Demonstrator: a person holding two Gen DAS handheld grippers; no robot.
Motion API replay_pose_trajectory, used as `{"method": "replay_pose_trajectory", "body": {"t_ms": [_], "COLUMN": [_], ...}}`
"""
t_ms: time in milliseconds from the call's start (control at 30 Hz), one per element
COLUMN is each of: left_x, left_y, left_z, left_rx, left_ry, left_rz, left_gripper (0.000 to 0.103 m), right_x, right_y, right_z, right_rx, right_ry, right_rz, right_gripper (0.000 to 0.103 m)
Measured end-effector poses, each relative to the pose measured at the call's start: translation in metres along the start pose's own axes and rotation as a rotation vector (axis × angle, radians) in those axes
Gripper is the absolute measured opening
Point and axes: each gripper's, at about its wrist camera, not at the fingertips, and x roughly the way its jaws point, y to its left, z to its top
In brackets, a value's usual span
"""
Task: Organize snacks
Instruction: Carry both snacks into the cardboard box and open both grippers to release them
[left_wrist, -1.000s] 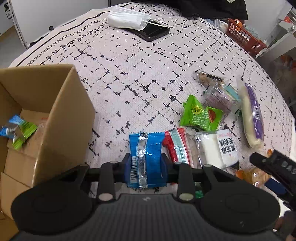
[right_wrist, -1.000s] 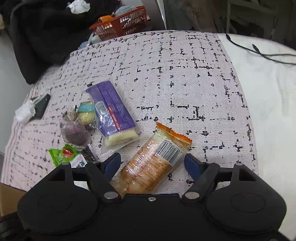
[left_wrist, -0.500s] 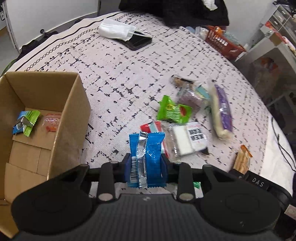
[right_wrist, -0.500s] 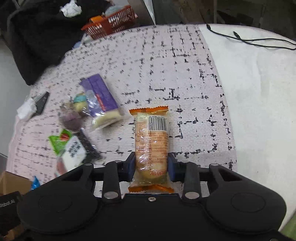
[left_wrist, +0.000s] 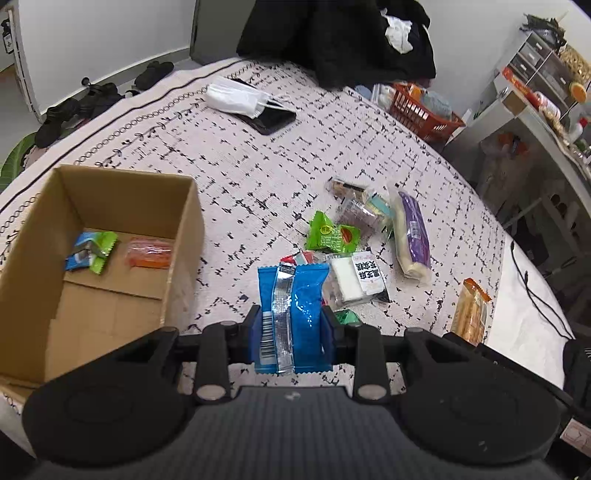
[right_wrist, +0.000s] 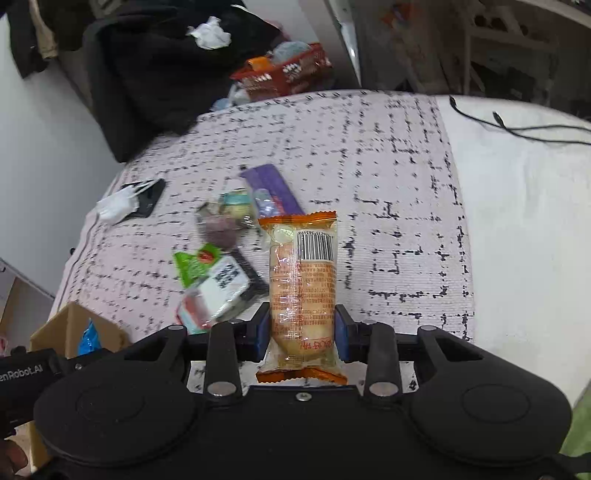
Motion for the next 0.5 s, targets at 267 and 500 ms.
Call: {"method": "replay_pose_trajectory", "body": {"t_ms": [267,500], "left_x": [-0.030,-0.049], "left_y": [0.018,0.039], "left_z": [-0.006,-0.010], "left_rx": [-0.005,-0.017], "left_ry": [-0.022,-0.029], "left_rz": [-0.013,-0.027], "left_gripper": [0.032,0.032], "right_x": [-0.034,-0.051], "right_y": [0.025,0.053], "right_z": [-0.014,-0.026], "right_rx": [-0.020,-0.043], "right_ry": [-0.037,-0.039], "right_rz": [0.071,0.106], "right_gripper": [0.034,0.034]}}
